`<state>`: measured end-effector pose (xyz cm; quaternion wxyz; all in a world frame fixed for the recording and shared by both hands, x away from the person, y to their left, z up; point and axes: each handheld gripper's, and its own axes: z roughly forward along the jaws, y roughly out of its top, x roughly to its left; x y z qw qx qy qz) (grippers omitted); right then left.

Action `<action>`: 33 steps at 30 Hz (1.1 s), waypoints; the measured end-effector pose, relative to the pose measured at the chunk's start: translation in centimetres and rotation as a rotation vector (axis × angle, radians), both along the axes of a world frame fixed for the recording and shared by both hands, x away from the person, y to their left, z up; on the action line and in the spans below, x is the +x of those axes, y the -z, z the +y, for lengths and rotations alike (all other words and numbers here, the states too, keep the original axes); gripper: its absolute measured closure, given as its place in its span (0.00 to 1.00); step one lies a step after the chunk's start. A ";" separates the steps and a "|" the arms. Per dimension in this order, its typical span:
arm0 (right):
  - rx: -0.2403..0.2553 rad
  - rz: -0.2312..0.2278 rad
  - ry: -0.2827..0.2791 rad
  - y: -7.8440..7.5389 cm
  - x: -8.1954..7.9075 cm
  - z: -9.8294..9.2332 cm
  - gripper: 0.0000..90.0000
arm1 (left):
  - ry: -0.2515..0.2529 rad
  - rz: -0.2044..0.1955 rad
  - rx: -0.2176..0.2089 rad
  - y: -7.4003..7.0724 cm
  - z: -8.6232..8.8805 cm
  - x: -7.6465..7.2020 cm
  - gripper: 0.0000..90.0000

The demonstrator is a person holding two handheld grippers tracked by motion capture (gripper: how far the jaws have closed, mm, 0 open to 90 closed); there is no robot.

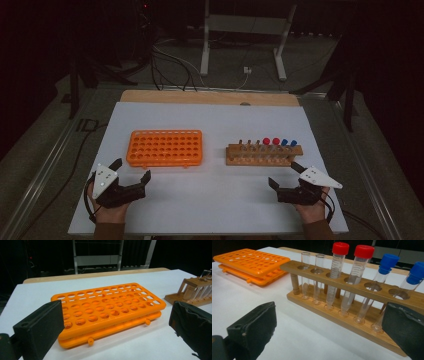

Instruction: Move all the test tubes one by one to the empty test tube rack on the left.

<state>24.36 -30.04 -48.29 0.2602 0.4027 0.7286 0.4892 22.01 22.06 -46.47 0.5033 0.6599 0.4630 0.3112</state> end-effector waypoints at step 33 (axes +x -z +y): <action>0.052 -0.001 0.121 -4.3 5.1 -4.3 0.34 | -0.072 -0.015 -0.013 -0.1 0.6 -0.2 0.01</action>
